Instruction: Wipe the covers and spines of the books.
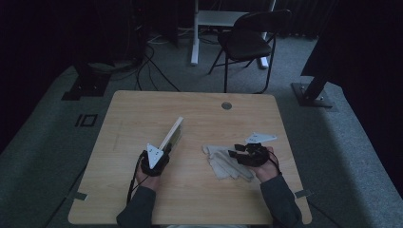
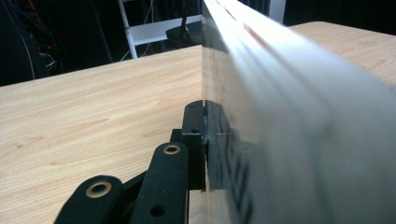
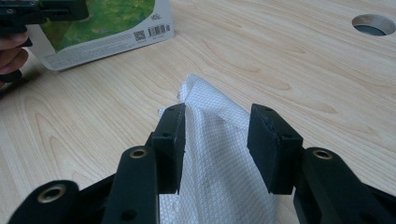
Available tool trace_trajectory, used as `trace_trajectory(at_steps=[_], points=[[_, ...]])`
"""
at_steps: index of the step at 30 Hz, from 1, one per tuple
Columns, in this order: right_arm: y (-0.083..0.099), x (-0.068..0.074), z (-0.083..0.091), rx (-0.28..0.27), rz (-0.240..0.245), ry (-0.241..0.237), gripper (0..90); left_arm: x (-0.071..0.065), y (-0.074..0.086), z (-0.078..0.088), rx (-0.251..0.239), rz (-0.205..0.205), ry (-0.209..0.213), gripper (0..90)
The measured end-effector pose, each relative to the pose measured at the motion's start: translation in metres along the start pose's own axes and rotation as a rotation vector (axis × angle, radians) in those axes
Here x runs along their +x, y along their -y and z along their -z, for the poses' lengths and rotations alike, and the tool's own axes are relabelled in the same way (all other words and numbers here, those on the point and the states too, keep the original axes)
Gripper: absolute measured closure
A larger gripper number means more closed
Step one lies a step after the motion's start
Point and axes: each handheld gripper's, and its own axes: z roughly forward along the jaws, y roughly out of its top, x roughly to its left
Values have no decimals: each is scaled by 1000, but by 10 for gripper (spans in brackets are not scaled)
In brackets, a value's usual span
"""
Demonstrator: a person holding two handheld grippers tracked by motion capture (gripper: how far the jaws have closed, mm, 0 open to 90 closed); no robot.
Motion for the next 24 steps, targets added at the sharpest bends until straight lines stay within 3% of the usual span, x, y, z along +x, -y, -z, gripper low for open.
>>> trace_trajectory(at_steps=[13, 24], points=[[0, 0, 1, -4, 1, 1, 558, 2, 3, -1, 0, 2, -4, 759], [0, 1, 0, -3, 0, -2, 556, 3, 2, 1, -15, 4, 17, 582]])
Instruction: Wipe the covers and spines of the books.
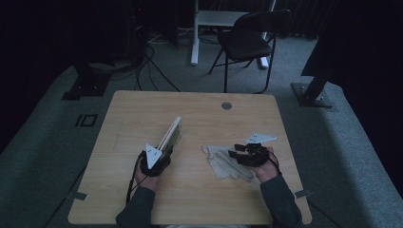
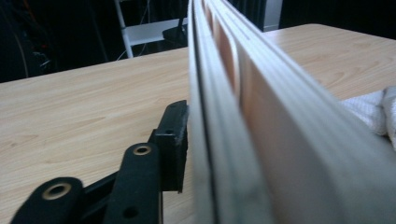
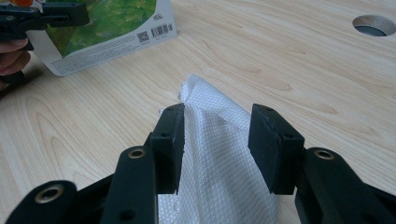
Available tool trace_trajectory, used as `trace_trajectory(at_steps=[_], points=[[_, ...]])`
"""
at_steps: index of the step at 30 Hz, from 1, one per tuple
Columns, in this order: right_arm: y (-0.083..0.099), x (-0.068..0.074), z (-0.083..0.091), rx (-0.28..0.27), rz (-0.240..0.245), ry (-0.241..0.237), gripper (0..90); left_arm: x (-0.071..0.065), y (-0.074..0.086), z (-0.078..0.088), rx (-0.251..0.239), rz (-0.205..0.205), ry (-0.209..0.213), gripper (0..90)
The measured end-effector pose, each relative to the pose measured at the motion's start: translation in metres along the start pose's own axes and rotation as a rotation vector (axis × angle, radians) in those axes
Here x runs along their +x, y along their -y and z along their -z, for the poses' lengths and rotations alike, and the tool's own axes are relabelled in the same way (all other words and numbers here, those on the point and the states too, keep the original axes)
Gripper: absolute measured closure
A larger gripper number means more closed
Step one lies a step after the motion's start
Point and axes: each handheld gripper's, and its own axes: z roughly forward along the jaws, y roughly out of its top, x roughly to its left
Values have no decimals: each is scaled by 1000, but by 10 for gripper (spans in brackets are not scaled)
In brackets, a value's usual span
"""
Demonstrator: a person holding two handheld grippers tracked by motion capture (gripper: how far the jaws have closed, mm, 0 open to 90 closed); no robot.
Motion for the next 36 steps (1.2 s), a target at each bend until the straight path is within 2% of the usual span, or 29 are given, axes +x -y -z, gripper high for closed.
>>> trace_trajectory(at_steps=[7, 8, 15, 24, 28, 36], points=[[0, -1, 0, -1, 0, 1, 554, 1, -3, 5, -28, 9, -7, 475], [0, -1, 0, -2, -1, 0, 554, 1, -3, 6, -28, 6, -6, 414], [0, 0, 0, -2, 1, -1, 553, -1, -6, 10, -29, 2, -35, 297], [0, -1, 1, -3, -2, 0, 552, -1, -9, 18, -45, 9, -37, 252], [0, 0, 0, -2, 1, -1, 552, -2, -10, 21, -50, 2, -40, 249], [1, -1, 0, -1, -1, -2, 551, -3, -10, 28, -75, 16, -42, 249]])
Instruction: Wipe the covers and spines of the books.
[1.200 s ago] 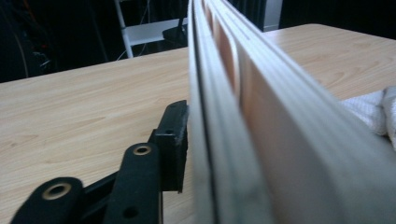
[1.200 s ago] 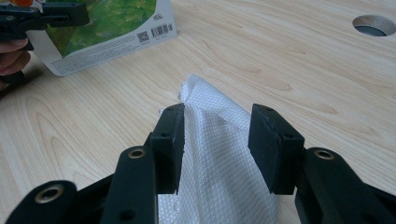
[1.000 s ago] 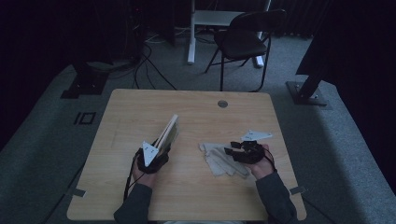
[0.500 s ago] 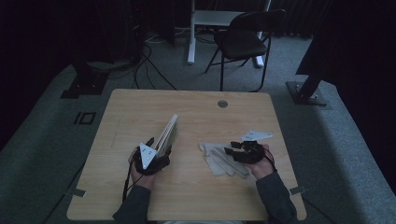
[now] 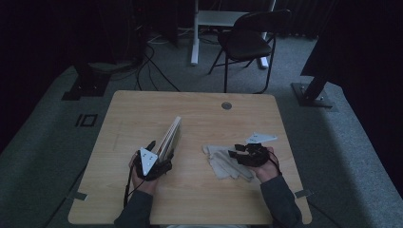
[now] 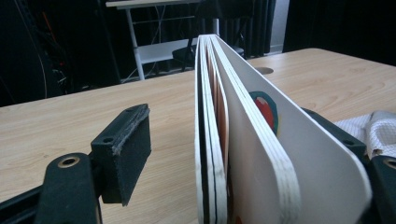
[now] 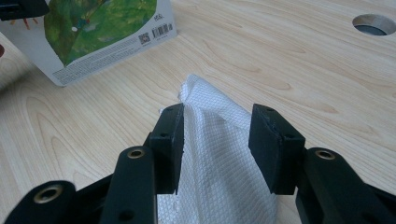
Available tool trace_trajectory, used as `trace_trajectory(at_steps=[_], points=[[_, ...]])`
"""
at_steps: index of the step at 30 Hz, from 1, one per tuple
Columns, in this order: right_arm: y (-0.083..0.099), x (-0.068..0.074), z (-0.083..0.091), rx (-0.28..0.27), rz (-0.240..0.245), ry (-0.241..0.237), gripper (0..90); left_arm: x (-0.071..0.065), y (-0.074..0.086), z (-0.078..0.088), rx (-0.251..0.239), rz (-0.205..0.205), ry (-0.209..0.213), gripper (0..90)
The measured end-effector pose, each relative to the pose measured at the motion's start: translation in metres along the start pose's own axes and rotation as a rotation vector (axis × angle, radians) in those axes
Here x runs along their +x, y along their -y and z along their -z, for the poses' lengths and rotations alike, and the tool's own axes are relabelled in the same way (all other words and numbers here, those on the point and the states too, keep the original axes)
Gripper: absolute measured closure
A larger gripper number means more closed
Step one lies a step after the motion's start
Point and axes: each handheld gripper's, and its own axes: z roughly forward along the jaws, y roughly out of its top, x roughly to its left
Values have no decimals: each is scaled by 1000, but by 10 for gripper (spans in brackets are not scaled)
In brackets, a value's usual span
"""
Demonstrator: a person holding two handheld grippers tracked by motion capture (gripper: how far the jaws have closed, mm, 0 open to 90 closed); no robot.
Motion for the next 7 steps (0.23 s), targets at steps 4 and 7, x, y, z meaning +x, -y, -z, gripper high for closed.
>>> trace_trajectory(at_steps=[4, 7], points=[[0, 0, 0, 0, 0, 0, 551, 1, 0, 1, 0, 1, -5, 249], [0, -1, 0, 0, -1, 0, 551, 1, 0, 1, -2, 2, -7, 249]])
